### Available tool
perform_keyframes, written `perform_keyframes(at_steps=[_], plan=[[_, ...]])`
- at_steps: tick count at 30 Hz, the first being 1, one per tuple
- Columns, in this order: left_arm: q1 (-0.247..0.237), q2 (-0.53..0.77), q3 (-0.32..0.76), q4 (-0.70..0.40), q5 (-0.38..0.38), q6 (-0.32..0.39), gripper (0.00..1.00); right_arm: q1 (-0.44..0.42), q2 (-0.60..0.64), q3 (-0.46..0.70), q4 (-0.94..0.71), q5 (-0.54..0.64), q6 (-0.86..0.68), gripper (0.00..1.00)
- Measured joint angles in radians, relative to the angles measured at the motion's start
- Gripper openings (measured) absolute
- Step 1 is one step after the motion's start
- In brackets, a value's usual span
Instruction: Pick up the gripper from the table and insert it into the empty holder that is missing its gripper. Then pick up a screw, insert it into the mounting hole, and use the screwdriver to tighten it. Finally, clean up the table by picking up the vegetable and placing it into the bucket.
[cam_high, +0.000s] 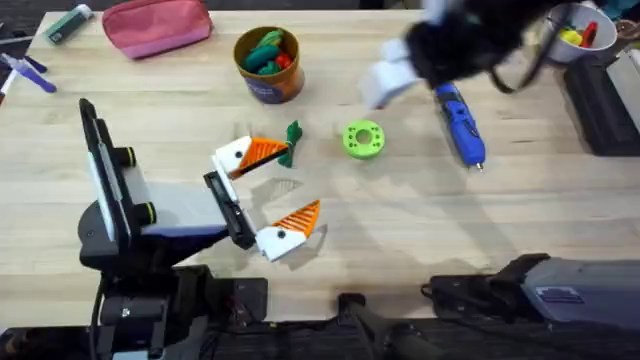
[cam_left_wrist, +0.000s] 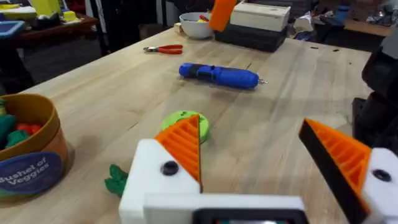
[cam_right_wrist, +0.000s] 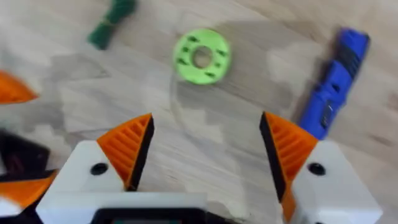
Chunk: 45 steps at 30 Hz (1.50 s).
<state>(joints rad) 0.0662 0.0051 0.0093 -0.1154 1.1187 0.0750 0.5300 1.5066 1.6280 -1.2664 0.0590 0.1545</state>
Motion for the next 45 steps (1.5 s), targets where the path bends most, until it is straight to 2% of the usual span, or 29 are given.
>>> perform_keyframes(at_steps=[5, 10, 13, 45], plan=[[0.000, 0.000, 0.000, 0.000, 0.000, 0.000, 0.986, -0.198, -0.095, -0.154, 0.011, 0.011, 0.030, 0.993], [0.000, 0.000, 0.000, 0.000, 0.000, 0.000, 0.986, -0.379, -0.102, -0.189, 0.007, 0.018, 0.036, 0.992], [0.000, 0.000, 0.000, 0.000, 0.000, 0.000, 0.986, -0.435, -0.102, -0.189, 0.007, 0.023, 0.031, 0.994], [0.000, 0.000, 0.000, 0.000, 0.000, 0.000, 0.985, -0.455, -0.102, -0.189, 0.018, 0.023, 0.017, 0.991]])
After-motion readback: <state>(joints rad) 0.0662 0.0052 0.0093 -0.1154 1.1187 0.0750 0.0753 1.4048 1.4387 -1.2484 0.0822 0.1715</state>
